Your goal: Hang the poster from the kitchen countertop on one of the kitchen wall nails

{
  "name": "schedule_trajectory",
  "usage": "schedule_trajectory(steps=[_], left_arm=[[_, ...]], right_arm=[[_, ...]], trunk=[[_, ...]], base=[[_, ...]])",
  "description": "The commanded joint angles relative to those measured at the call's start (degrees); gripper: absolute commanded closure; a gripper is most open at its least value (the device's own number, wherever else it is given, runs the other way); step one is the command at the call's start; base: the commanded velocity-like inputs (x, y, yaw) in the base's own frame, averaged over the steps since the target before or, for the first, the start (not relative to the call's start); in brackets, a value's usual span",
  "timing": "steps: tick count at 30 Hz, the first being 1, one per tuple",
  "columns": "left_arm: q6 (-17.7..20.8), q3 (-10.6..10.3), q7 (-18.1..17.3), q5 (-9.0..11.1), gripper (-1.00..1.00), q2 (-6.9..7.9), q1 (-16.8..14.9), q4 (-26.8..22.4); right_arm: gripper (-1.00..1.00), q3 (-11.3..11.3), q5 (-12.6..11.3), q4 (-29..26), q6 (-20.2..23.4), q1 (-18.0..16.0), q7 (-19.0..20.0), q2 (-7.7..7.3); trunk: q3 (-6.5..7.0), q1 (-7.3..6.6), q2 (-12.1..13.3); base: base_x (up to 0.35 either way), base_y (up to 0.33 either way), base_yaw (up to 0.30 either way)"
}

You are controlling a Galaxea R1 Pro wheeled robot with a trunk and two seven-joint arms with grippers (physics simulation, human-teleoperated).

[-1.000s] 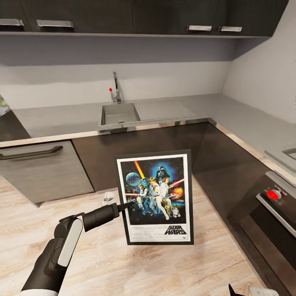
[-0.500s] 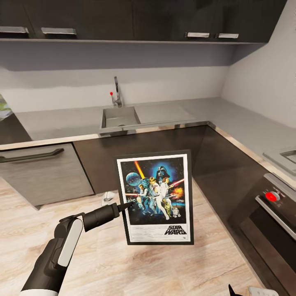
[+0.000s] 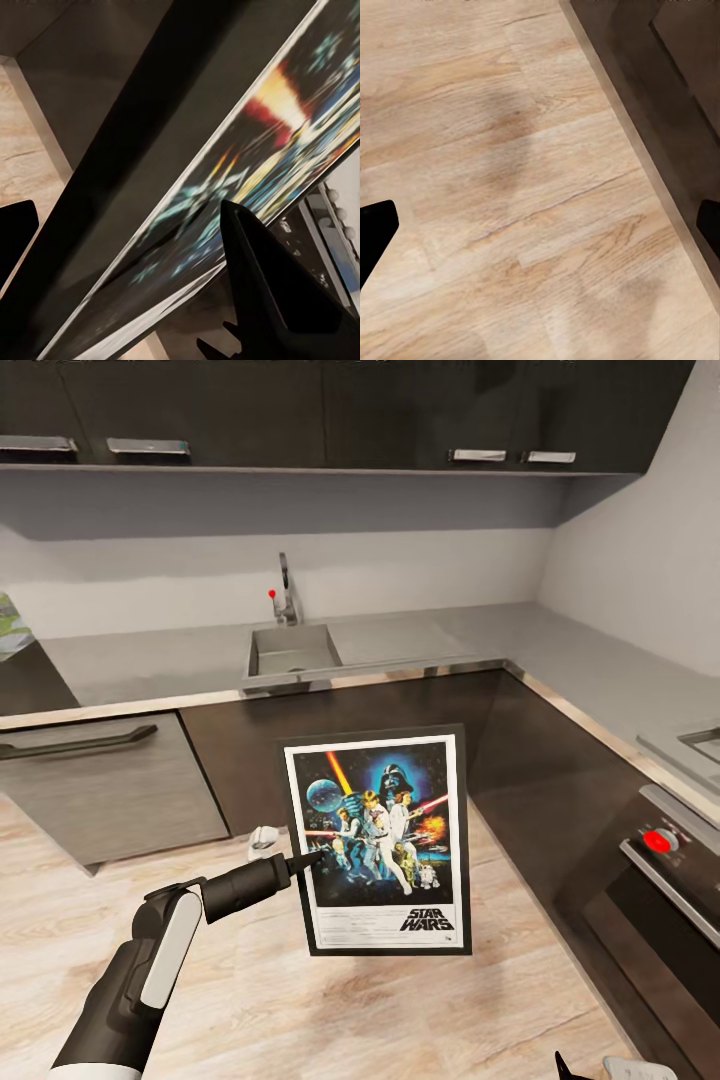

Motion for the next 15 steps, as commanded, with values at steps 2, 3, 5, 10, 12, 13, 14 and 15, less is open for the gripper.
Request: schedule_trajectory(steps=[2, 3, 5, 10, 12, 13, 14, 15], left_arm=[[0.25, 0.05, -0.29, 0.1, 1.0, 0.0, -0.03, 0.0], [0.25, 0.05, -0.29, 0.1, 1.0, 0.0, -0.03, 0.0], [0.25, 0.05, -0.31, 0.1, 1.0, 0.0, -0.03, 0.0], [0.26, 0.05, -0.34, 0.13, 1.0, 0.02, -0.03, 0.0], [0.26, 0.05, -0.35, 0.15, 1.0, 0.03, -0.03, 0.0], [0.26, 0.05, -0.36, 0.15, 1.0, 0.02, -0.03, 0.0], [0.26, 0.05, -0.37, 0.17, 1.0, 0.03, -0.03, 0.0], [0.27, 0.05, -0.37, 0.17, 1.0, 0.02, -0.03, 0.0]], right_arm=[[-1.0, -0.04, -0.05, -0.01, -0.03, 0.01, 0.13, 0.0], [-1.0, -0.04, -0.05, 0.0, -0.04, 0.01, 0.13, 0.0], [-1.0, -0.04, -0.05, 0.02, -0.01, 0.01, 0.13, 0.0], [-1.0, -0.04, -0.05, 0.04, -0.03, 0.01, 0.13, 0.0], [-1.0, -0.02, -0.05, 0.04, -0.02, 0.01, 0.13, 0.0], [-1.0, -0.02, -0.05, 0.04, -0.03, 0.01, 0.13, 0.0], [-1.0, -0.01, -0.05, 0.06, -0.02, 0.01, 0.13, 0.0], [-1.0, 0.0, -0.05, 0.07, -0.03, 0.01, 0.13, 0.0]], trunk=[[0.06, 0.0, -0.02], [0.11, 0.0, -0.02], [0.21, 0.0, -0.02], [0.45, 0.0, -0.02], [0.54, 0.0, -0.02], [0.59, 0.0, -0.02], [0.64, 0.0, -0.02], [0.69, 0.0, -0.02]], base=[[0.0, 0.0, 0.0], [0.0, 0.0, 0.0], [0.0, 0.0, 0.0], [0.0, 0.0, 0.0], [0.0, 0.0, 0.0], [0.0, 0.0, 0.0], [0.0, 0.0, 0.0], [0.0, 0.0, 0.0]])
